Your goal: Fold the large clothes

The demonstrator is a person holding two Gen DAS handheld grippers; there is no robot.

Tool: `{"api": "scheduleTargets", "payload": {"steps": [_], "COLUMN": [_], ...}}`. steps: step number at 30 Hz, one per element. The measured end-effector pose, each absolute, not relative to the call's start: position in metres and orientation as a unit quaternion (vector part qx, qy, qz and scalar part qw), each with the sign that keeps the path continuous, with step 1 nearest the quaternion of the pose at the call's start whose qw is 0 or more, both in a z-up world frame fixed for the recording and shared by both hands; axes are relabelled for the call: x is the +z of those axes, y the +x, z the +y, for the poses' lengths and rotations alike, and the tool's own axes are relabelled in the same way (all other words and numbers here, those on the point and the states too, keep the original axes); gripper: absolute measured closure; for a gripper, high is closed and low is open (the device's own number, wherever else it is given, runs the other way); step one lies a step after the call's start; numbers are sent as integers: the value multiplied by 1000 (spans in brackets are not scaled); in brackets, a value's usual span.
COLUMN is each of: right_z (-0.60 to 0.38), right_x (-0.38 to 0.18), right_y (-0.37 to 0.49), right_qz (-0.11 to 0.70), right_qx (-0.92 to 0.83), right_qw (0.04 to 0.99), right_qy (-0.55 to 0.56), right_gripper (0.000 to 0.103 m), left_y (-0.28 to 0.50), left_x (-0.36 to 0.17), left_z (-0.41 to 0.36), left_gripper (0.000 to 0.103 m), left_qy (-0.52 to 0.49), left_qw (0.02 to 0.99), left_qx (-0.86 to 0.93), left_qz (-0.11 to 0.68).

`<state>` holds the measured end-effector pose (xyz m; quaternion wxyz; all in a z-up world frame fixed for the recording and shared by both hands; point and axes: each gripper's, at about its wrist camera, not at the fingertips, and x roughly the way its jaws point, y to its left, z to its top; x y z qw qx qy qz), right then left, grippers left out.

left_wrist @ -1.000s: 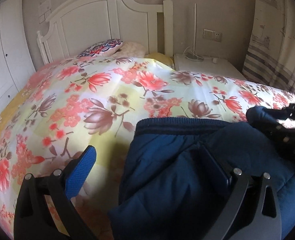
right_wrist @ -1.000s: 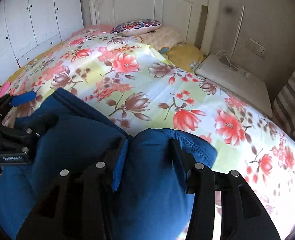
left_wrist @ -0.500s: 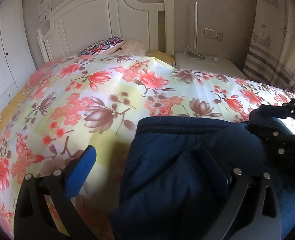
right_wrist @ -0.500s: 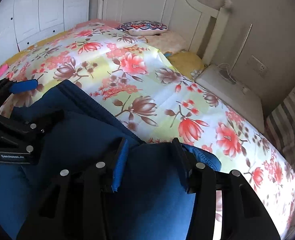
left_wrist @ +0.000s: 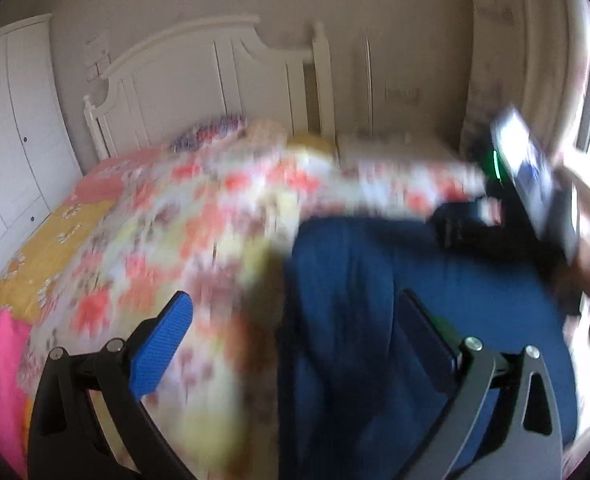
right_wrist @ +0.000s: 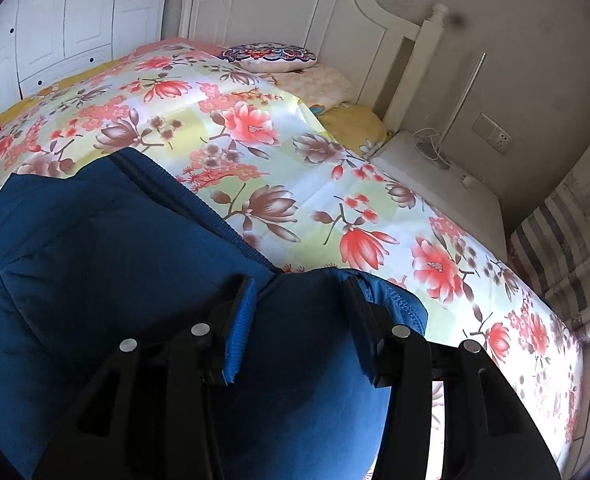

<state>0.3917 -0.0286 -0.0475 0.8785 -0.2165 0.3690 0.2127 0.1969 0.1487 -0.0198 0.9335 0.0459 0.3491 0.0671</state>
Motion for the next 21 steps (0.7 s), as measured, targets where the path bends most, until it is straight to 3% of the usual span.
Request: {"api": "scheduleTargets", "payload": {"steps": [2, 4, 10, 12, 15, 21], "right_z": [-27, -21, 14, 44, 78, 77], "right_x": [-46, -36, 13, 2, -38, -36], "right_y": [391, 386, 342, 327, 323, 332], "right_qz": [370, 377, 321, 317, 346, 366], "right_qx": [210, 194, 262, 286, 266, 266], "right_qw": [878, 875, 879, 857, 819, 818], "right_qy": [-220, -234, -237, -289, -373, -355], "right_gripper": [56, 56, 55, 47, 46, 46], "left_y": [194, 184, 184, 181, 181, 177], "left_x": [-55, -73, -82, -81, -82, -83], "left_z": [150, 171, 178, 177, 178, 181], "left_gripper": [2, 2, 2, 2, 2, 2], "left_qy": [43, -36, -53, -49, -52, -65], "left_qw": [918, 921, 919, 919, 919, 918], "left_qx": [63, 56, 68, 72, 78, 73], "left_qz": [389, 384, 385, 384, 384, 384]}}
